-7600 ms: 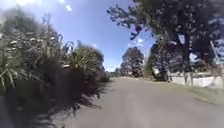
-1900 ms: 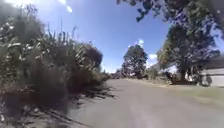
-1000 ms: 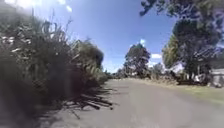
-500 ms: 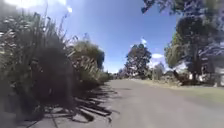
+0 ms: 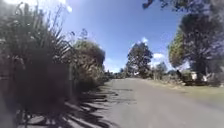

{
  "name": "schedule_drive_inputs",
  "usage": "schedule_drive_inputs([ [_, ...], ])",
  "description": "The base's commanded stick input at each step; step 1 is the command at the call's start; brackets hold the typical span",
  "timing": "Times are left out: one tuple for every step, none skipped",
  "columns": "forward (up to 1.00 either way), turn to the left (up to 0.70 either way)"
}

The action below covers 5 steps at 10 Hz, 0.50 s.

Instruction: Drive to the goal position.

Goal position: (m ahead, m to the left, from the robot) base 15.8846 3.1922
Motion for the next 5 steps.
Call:
schedule_drive_inputs([
  [1.00, -0.01],
  [1.00, -0.01],
  [1.00, -0.01],
  [1.00, -0.01],
  [1.00, -0.01],
])
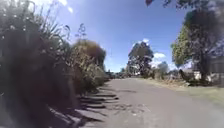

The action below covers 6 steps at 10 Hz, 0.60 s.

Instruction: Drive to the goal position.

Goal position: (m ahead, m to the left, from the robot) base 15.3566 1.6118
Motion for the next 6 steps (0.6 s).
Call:
schedule_drive_inputs([
  [1.00, -0.01],
  [1.00, -0.01],
  [1.00, -0.01],
  [1.00, -0.01],
  [1.00, -0.01],
  [1.00, -0.01],
])
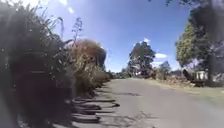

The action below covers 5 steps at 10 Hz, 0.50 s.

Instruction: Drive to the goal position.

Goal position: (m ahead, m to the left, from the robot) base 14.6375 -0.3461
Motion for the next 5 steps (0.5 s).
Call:
schedule_drive_inputs([
  [1.00, -0.01],
  [1.00, -0.01],
  [1.00, -0.01],
  [1.00, -0.01],
  [1.00, -0.01],
])
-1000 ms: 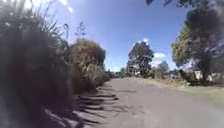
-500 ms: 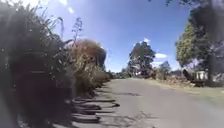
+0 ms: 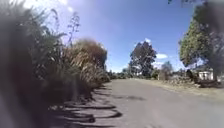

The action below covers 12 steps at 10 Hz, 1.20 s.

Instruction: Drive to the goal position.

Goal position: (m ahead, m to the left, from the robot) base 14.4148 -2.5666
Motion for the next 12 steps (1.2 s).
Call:
schedule_drive_inputs([
  [1.00, -0.01],
  [1.00, -0.01],
  [1.00, -0.01],
  [1.00, -0.01],
  [1.00, -0.01],
  [1.00, -0.01],
  [1.00, -0.01],
  [1.00, -0.01],
  [1.00, -0.01],
  [1.00, -0.01],
  [1.00, -0.01],
  [1.00, -0.09],
])
